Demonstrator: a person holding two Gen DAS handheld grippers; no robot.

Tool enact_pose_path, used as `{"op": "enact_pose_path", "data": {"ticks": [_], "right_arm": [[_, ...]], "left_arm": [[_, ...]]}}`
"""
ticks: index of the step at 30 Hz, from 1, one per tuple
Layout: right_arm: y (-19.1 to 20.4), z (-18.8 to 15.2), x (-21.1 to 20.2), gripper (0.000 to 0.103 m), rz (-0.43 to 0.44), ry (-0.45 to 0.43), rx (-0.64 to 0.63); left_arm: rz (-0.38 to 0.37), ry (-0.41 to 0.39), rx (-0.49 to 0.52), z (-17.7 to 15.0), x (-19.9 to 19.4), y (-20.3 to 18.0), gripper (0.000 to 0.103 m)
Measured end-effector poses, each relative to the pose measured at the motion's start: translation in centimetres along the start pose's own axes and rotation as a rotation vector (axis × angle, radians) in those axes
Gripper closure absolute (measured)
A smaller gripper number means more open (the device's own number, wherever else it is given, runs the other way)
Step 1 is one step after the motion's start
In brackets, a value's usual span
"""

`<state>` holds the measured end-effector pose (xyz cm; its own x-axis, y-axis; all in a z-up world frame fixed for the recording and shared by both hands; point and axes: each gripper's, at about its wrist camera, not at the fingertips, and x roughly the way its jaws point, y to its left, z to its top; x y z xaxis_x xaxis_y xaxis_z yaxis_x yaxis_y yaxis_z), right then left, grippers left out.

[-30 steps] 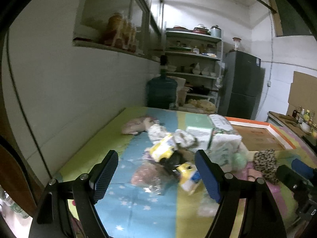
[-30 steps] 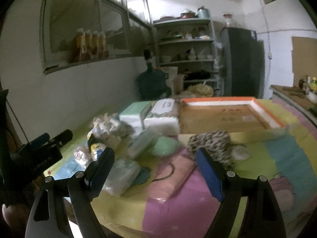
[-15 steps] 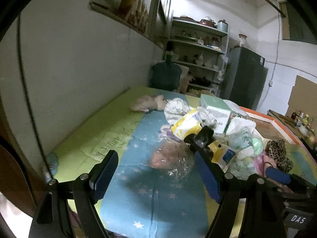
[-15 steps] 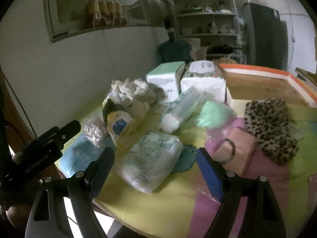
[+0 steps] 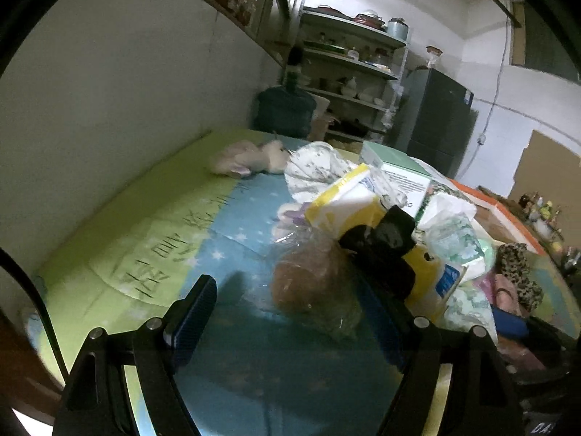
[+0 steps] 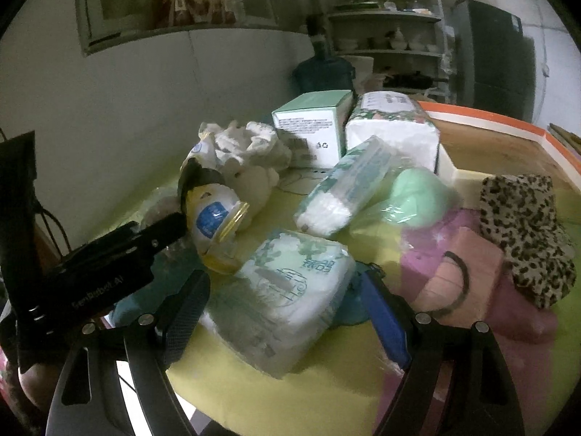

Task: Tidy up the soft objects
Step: 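Move the left gripper to the bagged bun while the right gripper approaches the white-green packet, then grasp and lift the clear bag with brown bun with the left gripper while the right grasps the white-green packet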

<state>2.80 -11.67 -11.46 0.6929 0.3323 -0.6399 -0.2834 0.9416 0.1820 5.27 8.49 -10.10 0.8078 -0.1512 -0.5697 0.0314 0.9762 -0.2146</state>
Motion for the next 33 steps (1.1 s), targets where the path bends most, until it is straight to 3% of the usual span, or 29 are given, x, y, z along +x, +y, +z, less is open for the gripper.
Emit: {"op": "enact_pose_path", "data": {"ticks": [4,6,8,13,33], "right_arm": [[0.2,0.2,0.4,0.018,-0.003,0.004,-0.02],[0.2,0.2,0.5,0.02,-0.006,0.007,-0.03],[0.5,0.2,0.6,0.027,-0.005,0.007,-0.047],[0.2,0.2,0.8,0.038,0.013,0.0,-0.051],[0.1,1.3,-3.9,0.042,0.028,-0.127,-0.043]], "left_arm": [[-0.048,0.006,-0.022,0.0,0.5,0.5,0.025],[-0.099,0.002,-0.03,0.1,0.6,0.5,0.045],[-0.124,0.0,-0.038,0.0,0.6,0.4,0.053],[-0.12,-0.016,-0.039,-0.2,0.3,0.2,0.055],[-0.059,-0.144,-0.031,2.1,-4.0,-0.5,0.056]]}}
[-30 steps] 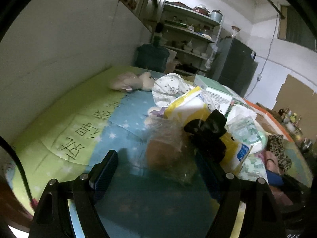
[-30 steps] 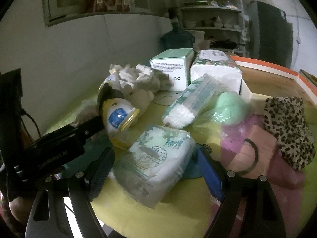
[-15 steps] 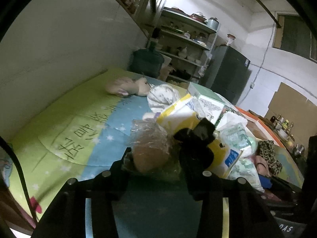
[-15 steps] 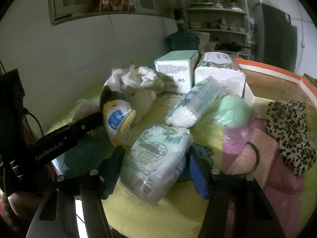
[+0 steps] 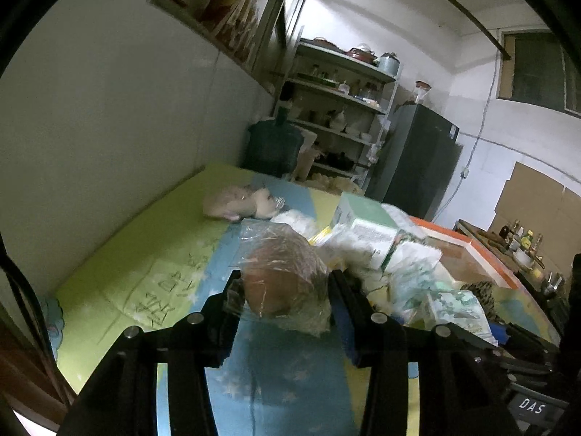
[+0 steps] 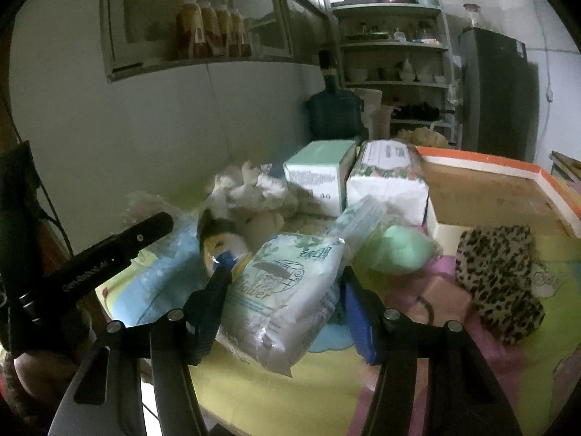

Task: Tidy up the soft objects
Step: 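Grasp and lift the clear bag with brown bun with the left gripper while the right grasps the white-green packet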

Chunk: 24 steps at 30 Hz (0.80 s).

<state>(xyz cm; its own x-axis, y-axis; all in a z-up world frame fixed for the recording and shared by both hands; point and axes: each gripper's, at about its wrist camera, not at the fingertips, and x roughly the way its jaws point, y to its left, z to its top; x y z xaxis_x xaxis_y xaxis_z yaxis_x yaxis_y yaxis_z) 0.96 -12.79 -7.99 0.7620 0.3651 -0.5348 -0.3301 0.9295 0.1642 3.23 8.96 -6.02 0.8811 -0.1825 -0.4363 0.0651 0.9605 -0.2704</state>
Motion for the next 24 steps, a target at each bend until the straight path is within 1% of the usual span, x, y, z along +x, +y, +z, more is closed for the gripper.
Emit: {"op": "enact_pose_path", "data": {"ticks": [11,17,24], "right_arm": [[-1.3,2.4,-1.3,0.042,0.0,-0.058,-0.002],[-2.9,3.9,-1.9,0.042,-0.009,-0.094,0.004],[-5.3,5.2,-2.3,0.042,-0.037,-0.11,0.025]], "left_arm": [[-0.037,-0.035,0.061,3.1,0.7,-3.4,0.056],[-0.072,-0.03,0.094,4.6,2.4,-5.6,0.056],[-0.126,-0.012,0.128,5.5,4.4,-8.7,0.056]]}}
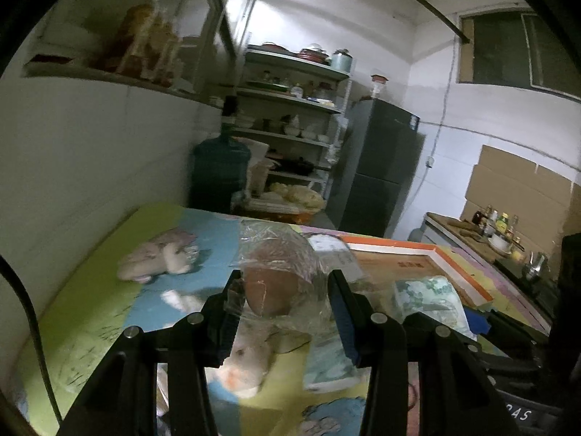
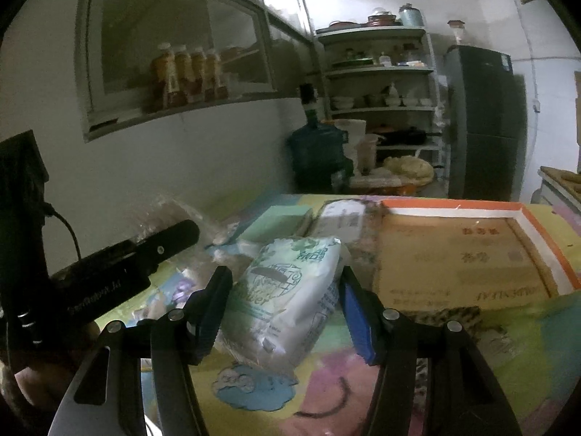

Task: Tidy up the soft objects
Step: 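Grasp and lift the clear bag with brown bun with the left gripper while the right grasps the white-green packet, then carry the bagged bun with the left gripper while the right carries the packet to the orange-rimmed tray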

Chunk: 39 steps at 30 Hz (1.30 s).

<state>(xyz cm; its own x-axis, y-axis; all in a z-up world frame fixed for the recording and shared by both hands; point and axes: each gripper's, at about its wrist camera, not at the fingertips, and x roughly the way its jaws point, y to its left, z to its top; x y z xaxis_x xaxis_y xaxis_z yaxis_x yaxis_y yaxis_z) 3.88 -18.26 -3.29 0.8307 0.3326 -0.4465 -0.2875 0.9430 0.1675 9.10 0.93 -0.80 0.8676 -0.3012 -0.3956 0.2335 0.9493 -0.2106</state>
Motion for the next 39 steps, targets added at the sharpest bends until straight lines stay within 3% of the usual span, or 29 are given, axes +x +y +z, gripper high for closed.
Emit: {"op": "enact_pose_path", "data": {"ticks": [27,29,30,31,38,39], "right_arm": [[-15.9,1.8,-4.1,0.043,-0.205,-0.062,0.158],[-16.9,1.9,-4.3,0.053,-0.221,-0.061,0.157],[-17.5,1.8,-4.3,0.064,-0.227,-0.055,0.161],[-18.1,2.0,-4.0,0.066,-0.221,-0.044,0.179],[-20.5,0.4,-5.9,0.065,-0.181,-0.037,0.257],[-20.5,0.0,-6.2,0.06,-0.167,-0.027,0.254]], "left_arm": [[-0.208,0.11,0.092,1.2,9.3,-14.8,0.056],[-0.209,0.12,0.096,1.2,10.0,-15.6,0.056],[-0.205,0.127,0.093,1.2,10.4,-16.0,0.056],[-0.203,0.133,0.09,1.2,10.8,-16.1,0.056],[-0.205,0.168,0.083,1.1,12.6,-16.9,0.056],[-0.207,0.17,0.086,1.1,12.7,-16.9,0.056]]}}
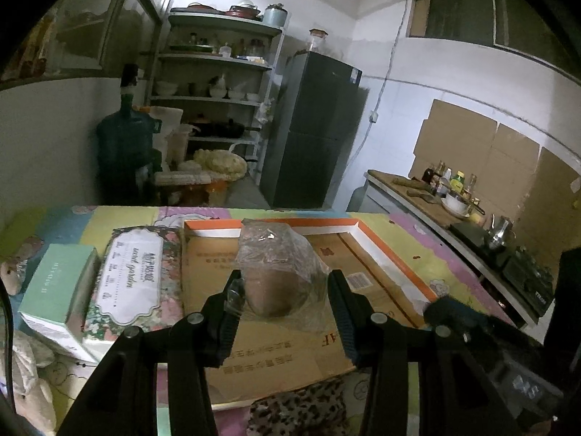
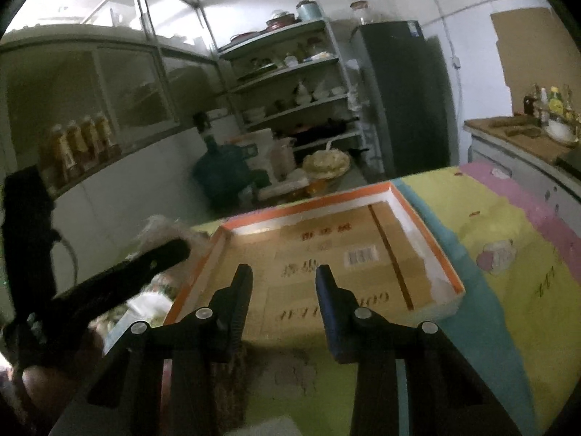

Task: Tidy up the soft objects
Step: 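Carry the bagged bun with the left gripper while the right carries the packet to the orange-rimmed tray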

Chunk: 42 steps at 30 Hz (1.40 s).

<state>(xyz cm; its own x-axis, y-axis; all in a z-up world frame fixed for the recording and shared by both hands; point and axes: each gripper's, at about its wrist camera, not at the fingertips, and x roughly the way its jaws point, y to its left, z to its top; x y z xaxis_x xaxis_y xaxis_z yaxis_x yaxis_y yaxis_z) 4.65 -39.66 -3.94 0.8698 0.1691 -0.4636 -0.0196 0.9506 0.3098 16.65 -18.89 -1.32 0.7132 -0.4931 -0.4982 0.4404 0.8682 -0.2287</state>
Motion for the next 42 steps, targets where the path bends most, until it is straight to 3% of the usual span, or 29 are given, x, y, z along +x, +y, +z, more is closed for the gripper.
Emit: {"op": "enact_pose_path", "data": {"ticks": [3,6,11,15,19,22,23,24,33,42], "right_arm": [[-0.4,-1.1,-0.5,0.037,0.074,0.076,-0.033],[-0.6,-2.6,-0.7,0.03,0.159,0.186,-0.094],[0.3,-5.7,-1.1,0.028,0.192,0.342,-0.239],[1.0,-7.3,-1.1,0.028,0.231,0.402,-0.293],[1.2,-8.5,-0.8,0.029,0.202,0.436,-0.331],[1.1,-8.5,-0.9,0.032,0.202,0.434,-0.33],[1.0,-8.4,-1.0,0.037,0.2,0.431,-0.326],[0.8,-8.4,-1.0,0.05,0.198,0.429,-0.317],[0.3,-7.4,-0.9,0.053,0.193,0.412,-0.289],[-1.2,-3.6,-1.2,0.053,0.15,0.286,-0.249]], "left_arm": [[-0.001,0.005,0.006,0.0,0.3,-0.2,0.056],[-0.004,0.01,0.01,-0.2,0.4,-0.3,0.056],[-0.007,0.019,0.006,-0.2,0.7,-0.4,0.056],[-0.01,0.025,0.007,-0.3,0.8,-0.5,0.056],[-0.01,0.027,0.01,-0.4,1.0,-0.6,0.056],[-0.009,0.028,0.01,-0.5,1.1,-0.7,0.056],[-0.009,0.03,0.01,-0.5,1.1,-0.8,0.056],[-0.009,0.031,0.011,-0.6,1.2,-0.9,0.056],[-0.008,0.036,0.016,-0.8,1.4,-1.1,0.056],[-0.008,0.037,0.014,-0.8,1.5,-1.2,0.056]]}}
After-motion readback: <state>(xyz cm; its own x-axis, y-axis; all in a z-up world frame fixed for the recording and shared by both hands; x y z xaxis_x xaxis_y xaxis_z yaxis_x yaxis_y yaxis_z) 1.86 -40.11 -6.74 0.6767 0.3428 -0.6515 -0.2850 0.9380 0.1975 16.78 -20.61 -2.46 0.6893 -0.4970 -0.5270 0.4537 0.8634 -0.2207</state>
